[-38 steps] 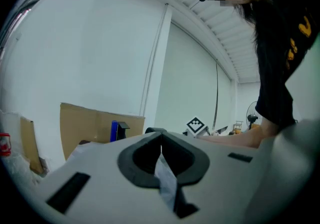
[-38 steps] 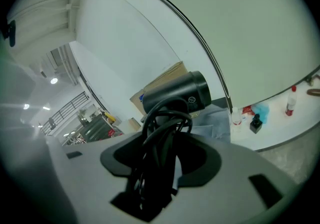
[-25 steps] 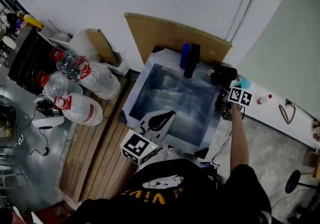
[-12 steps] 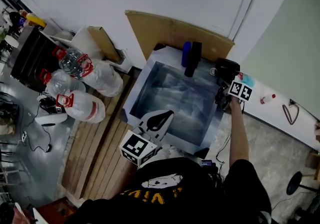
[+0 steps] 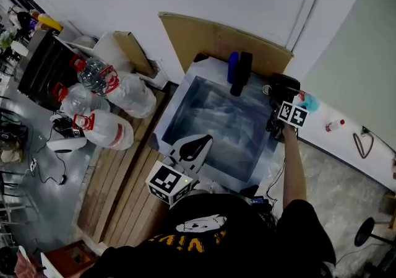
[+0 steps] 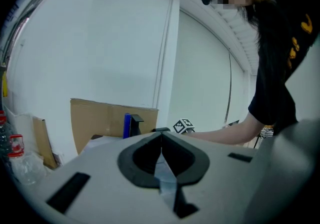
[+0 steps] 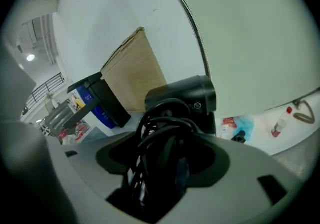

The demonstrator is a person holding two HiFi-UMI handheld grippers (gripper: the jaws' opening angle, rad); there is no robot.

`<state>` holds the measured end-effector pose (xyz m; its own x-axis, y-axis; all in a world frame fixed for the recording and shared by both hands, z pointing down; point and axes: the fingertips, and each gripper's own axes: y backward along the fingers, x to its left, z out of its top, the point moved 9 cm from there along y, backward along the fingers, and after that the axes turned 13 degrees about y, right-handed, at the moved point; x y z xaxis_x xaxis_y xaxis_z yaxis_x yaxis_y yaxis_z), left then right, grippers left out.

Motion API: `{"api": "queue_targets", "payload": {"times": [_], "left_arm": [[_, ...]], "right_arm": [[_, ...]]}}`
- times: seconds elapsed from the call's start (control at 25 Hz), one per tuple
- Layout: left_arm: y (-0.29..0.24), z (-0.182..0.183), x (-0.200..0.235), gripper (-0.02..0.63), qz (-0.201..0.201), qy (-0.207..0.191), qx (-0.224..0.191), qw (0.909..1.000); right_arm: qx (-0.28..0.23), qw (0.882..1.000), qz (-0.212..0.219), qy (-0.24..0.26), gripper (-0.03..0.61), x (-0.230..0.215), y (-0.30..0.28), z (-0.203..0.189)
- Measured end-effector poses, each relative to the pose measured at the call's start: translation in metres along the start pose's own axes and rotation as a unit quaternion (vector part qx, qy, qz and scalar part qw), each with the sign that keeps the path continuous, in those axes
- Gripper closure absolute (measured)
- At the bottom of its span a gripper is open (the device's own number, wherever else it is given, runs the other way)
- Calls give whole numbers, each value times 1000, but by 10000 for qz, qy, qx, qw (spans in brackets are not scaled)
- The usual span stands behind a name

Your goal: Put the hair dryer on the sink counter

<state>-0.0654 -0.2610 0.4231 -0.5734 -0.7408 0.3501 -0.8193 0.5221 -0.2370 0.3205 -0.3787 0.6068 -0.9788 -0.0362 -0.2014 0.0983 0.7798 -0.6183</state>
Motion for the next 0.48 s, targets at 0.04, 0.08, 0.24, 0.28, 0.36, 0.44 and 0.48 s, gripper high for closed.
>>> {"api": "queue_targets", "payload": {"times": [0.04,0.08,0.24,0.28,0.36,0.44,0.48], "left_arm": [[0,0,1,604,19,7,-1,10000],[-1,1,1,604,24,7,1,10000],[-7,3,2,604,-6,-50,9,10000],[-9,4,2,604,-29,-69,-3,10000],[-11,5,0,604,-69,-72,-24,9999],[-12,5,-1,604,-83,-51,-29,9999],[-13,5,-1,604,-98,-56,-32,9999]], "right_arm": [[2,10000,-78,32,298,2,1,0],[6,9998,-160,67,298,3,2,0],[5,9988,-463,182,275,4,7,-1],[0,9985,-511,210,275,5,9,-1],[-23,9982,-549,247,275,6,15,-1],[-82,9983,-526,229,275,7,23,-2],[-125,9985,-494,205,275,7,27,-3]]}}
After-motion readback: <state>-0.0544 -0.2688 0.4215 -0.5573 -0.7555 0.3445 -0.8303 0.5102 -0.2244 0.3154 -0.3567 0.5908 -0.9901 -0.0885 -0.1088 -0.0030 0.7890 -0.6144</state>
